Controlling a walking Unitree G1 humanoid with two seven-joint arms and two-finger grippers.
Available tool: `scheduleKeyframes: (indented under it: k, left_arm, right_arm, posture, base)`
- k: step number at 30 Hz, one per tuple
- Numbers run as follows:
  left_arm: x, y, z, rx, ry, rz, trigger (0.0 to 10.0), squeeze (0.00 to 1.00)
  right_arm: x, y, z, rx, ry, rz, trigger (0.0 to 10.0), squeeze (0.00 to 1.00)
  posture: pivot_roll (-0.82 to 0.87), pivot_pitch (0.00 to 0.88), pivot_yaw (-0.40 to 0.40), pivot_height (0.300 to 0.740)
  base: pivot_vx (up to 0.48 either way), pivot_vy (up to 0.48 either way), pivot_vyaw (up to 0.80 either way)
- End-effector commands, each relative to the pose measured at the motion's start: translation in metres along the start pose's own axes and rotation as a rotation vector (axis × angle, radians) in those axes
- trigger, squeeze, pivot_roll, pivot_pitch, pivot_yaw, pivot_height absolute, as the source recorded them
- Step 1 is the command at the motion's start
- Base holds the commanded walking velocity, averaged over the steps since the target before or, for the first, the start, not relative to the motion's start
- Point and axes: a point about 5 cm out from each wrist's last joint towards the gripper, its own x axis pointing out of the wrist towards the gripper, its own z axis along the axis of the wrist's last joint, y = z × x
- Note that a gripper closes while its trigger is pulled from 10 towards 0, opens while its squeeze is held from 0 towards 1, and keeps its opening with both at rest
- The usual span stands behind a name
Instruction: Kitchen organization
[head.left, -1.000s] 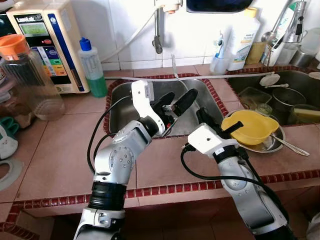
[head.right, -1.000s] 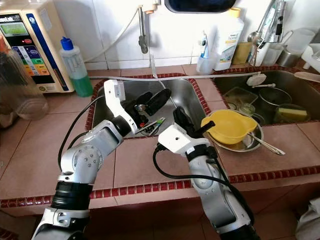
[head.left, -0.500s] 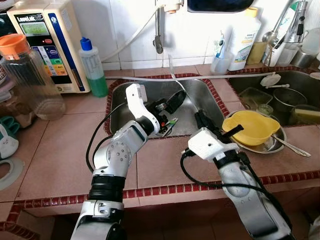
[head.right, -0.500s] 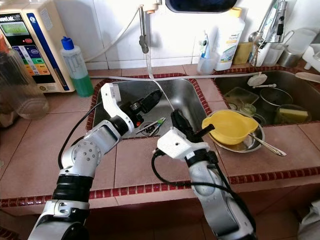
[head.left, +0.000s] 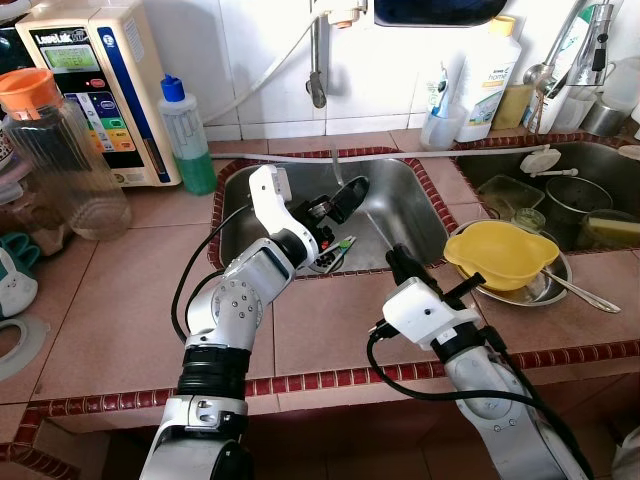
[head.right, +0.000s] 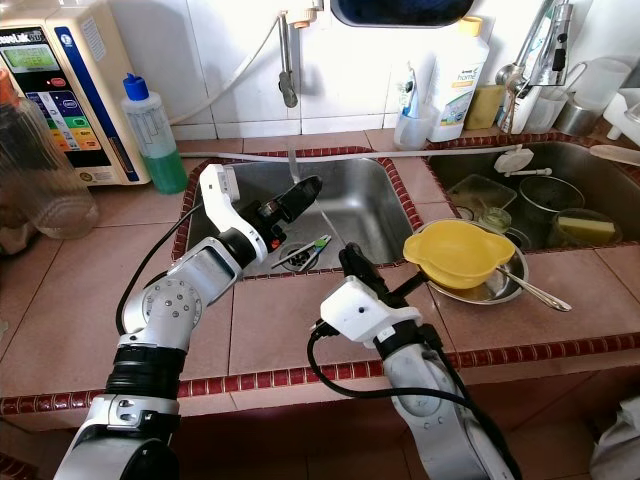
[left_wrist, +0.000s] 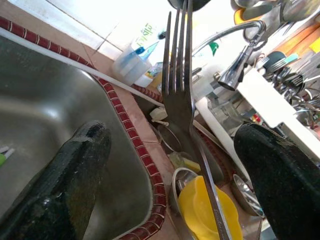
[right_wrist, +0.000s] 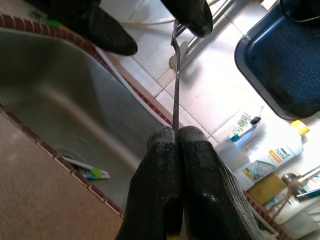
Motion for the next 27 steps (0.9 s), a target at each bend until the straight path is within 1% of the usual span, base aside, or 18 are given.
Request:
scheduleKeyframes:
  k: [1,2,3,4,5,6,7,9,12,17,18,19,21,27]
  left_arm:
    - [0.017,-0.025,-0.003,-0.045,-0.003,-0.067,10.0,0.0]
    - [0.018,-0.026,-0.003,-0.053,-0.001,-0.068,4.9,0.0]
    - [0.018,-0.026,-0.003,-0.059,0.0,-0.068,4.9,0.0]
    - [0.018,-0.026,-0.004,-0.063,0.001,-0.066,0.6,0.0]
    - [0.019,-0.026,-0.005,-0.066,0.011,-0.069,0.9,0.0]
    - [0.019,-0.026,-0.009,-0.066,0.033,-0.065,4.8,0.0]
    - [0.019,-0.026,-0.01,-0.067,0.035,-0.063,10.0,0.0]
    - [0.02,-0.026,-0.011,-0.067,0.036,-0.06,10.0,0.0]
    - [0.02,-0.025,-0.012,-0.074,0.039,-0.045,10.0,0.0]
    - [0.021,-0.024,-0.011,-0.092,0.033,-0.04,10.0,0.0]
    - [0.021,-0.024,-0.01,-0.096,0.03,-0.041,8.8,0.0]
    - [0.021,-0.022,-0.01,-0.098,0.025,-0.034,0.2,0.0]
    - [0.021,-0.02,-0.01,-0.104,0.021,-0.022,0.0,0.0]
    - [0.018,-0.011,-0.01,-0.127,0.009,0.021,0.0,0.0]
  right_arm:
    - [0.003,-0.004,0.013,0.008,-0.062,-0.004,0.0,0.0]
    - [0.003,-0.003,0.014,0.01,-0.073,0.0,0.0,0.0]
    - [0.003,-0.002,0.016,0.012,-0.08,0.002,0.0,0.0]
    - [0.003,-0.002,0.016,0.013,-0.083,0.004,0.0,0.0]
    - [0.003,-0.002,0.017,0.02,-0.092,0.007,0.0,0.0]
    - [0.003,-0.002,0.021,0.026,-0.114,0.007,0.0,0.0]
    - [0.003,-0.002,0.022,0.034,-0.12,0.01,0.0,0.0]
    - [0.004,-0.001,0.024,0.044,-0.127,0.019,0.0,0.0]
    - [0.004,0.002,0.028,0.083,-0.148,0.054,0.0,0.0]
    - [-0.001,0.012,0.024,0.107,-0.137,0.146,0.0,0.0]
    - [-0.002,0.014,0.022,0.102,-0.132,0.162,0.0,0.0]
    - [-0.003,0.015,0.02,0.095,-0.129,0.172,0.0,0.0]
    - [-0.004,0.015,0.019,0.085,-0.128,0.176,0.0,0.0]
    - [-0.004,0.013,0.017,0.061,-0.135,0.177,0.0,0.0]
  posture:
    - [0.03,0.0,0.043,0.74]
    - [0.03,0.0,0.043,0.74]
    - [0.03,0.0,0.043,0.74]
    - [0.03,0.0,0.043,0.74]
    - [0.03,0.0,0.043,0.74]
    - [0.03,0.0,0.043,0.74]
    - [0.03,0.0,0.043,0.74]
    - [0.03,0.0,0.042,0.74]
    - [0.03,0.0,0.041,0.74]
    - [0.03,0.0,0.04,0.74]
    - [0.03,0.0,0.04,0.74]
    - [0.03,0.0,0.038,0.74]
    - [0.03,0.0,0.038,0.74]
    - [0.03,0.0,0.037,0.74]
  base:
    - [0.0,0.0,0.0]
    - [0.0,0.0,0.0]
    - [0.0,0.0,0.0]
    - [0.0,0.0,0.0]
    - [0.0,0.0,0.0]
    - [0.0,0.0,0.0]
    - [0.0,0.0,0.0]
    - [0.0,0.0,0.0]
    - [0.0,0.0,0.0]
    - [0.0,0.0,0.0]
    - [0.0,0.0,0.0]
    - [0.0,0.0,0.0]
    - [0.0,0.0,0.0]
    - [0.0,0.0,0.0]
